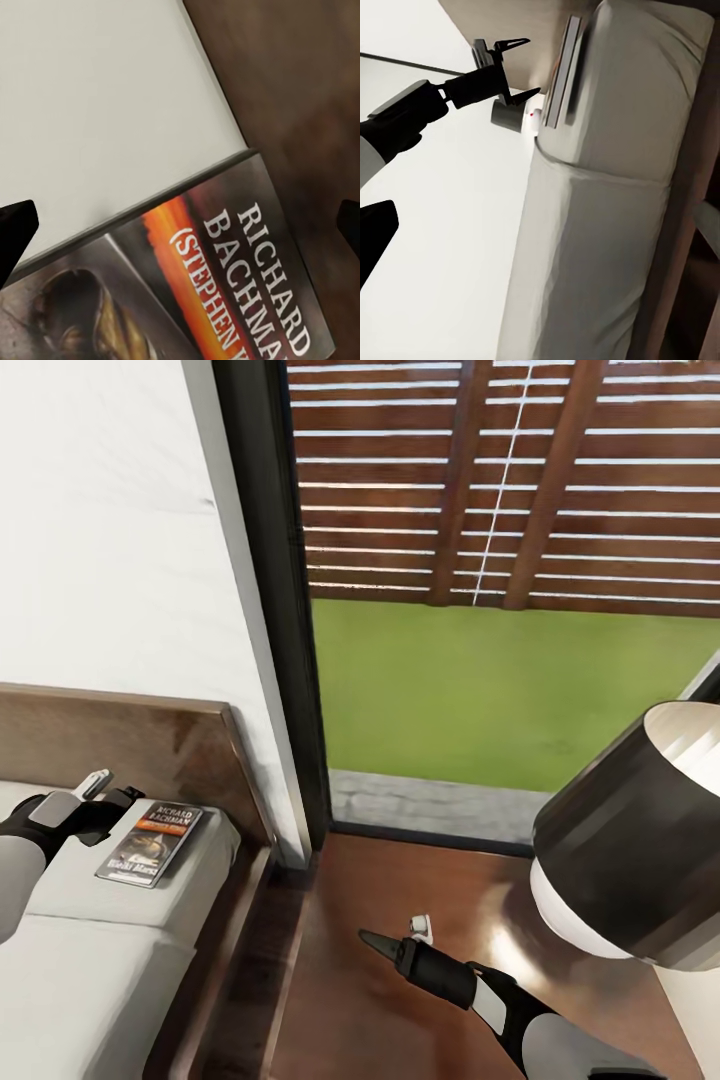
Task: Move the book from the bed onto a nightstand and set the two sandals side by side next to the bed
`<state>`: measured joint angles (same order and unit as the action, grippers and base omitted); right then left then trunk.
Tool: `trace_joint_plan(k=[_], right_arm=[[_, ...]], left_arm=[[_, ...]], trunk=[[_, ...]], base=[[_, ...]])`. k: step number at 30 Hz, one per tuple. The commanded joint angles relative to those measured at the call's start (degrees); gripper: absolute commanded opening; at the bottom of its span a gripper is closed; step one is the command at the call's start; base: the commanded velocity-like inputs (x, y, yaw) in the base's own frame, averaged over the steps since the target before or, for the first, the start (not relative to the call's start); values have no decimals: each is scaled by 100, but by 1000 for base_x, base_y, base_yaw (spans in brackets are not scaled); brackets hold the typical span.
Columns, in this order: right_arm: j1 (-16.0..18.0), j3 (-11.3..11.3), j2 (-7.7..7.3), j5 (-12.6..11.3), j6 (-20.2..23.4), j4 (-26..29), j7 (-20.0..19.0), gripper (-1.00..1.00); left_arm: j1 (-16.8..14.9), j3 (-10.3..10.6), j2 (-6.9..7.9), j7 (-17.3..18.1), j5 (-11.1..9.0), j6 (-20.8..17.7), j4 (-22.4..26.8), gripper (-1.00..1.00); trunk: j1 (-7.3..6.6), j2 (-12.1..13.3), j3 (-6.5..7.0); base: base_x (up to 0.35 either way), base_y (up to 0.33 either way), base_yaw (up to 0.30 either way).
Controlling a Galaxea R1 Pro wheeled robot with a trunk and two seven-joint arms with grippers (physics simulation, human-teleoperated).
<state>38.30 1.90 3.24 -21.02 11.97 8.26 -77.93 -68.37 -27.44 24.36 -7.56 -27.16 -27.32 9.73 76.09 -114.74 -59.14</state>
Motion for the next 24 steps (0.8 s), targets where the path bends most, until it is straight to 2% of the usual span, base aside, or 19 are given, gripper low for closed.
trace_joint_plan(k=[1,24], right_arm=[[2,19,1,1,60,1,-18,100],[2,2,3,-4,60,75,-25,100]], left_arm=[[-1,1,-1,-44,-62,-28,11,100],[-1,0,6,-44,-62,-30,11,100]], trunk=[[-1,-2,-9],[-1,-2,-121]], base=[[0,0,0],[0,0,0]])
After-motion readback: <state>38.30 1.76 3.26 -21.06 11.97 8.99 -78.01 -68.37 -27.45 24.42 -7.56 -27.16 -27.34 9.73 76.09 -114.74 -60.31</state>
